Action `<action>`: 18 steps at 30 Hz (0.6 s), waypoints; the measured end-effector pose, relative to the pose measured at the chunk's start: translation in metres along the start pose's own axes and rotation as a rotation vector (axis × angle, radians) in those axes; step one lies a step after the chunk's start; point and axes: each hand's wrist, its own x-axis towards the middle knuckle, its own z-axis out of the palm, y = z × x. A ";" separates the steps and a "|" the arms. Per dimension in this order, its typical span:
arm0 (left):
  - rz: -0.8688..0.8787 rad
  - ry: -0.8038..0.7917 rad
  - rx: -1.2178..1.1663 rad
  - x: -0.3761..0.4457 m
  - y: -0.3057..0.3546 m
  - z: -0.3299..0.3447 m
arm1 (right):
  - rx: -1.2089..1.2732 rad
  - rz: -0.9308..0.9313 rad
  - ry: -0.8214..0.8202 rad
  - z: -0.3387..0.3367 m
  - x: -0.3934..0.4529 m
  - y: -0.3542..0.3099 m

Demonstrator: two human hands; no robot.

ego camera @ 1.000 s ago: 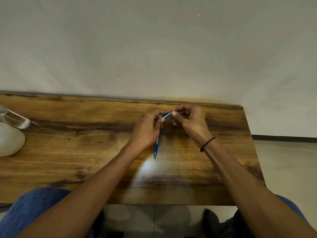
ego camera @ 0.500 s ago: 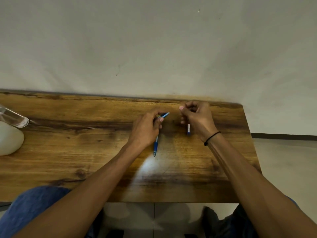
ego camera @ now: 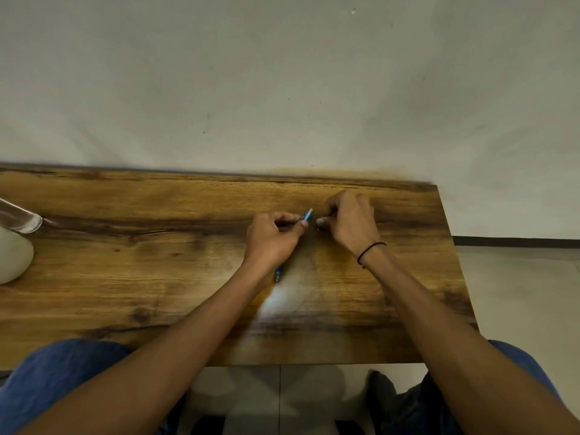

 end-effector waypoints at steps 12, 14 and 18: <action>0.105 0.071 0.231 -0.003 0.001 0.001 | 0.141 0.053 -0.017 -0.023 -0.015 0.005; 0.125 0.082 0.267 -0.003 0.002 0.003 | 0.104 0.091 0.012 -0.025 -0.013 0.009; 0.146 0.066 0.366 0.000 0.001 0.006 | 0.039 0.159 -0.001 -0.020 -0.009 0.017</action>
